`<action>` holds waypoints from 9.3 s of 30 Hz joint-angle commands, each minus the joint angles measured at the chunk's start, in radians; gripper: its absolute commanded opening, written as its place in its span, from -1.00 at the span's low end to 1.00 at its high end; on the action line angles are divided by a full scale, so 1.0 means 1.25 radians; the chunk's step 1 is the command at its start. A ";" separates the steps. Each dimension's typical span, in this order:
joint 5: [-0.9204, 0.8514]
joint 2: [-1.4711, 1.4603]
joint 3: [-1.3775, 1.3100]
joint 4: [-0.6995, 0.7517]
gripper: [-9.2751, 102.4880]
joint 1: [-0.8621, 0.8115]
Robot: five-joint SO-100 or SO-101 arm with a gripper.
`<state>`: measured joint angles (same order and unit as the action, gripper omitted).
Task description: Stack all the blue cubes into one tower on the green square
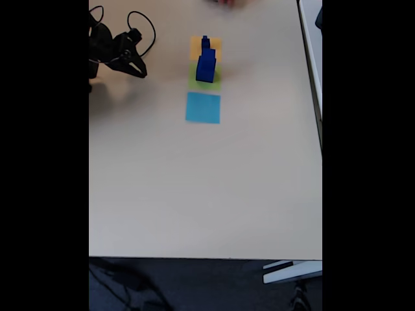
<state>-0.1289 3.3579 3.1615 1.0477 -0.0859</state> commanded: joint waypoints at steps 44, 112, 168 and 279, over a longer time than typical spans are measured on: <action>-0.005 0.018 0.002 -0.015 -0.83 0.007; -0.006 0.018 0.002 -0.015 -0.83 0.007; 0.217 -0.906 -0.842 -0.045 -0.83 0.076; 1.594 -1.775 -1.865 0.307 -0.83 0.358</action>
<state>1.8484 1.1336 0.8989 1.4404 0.3528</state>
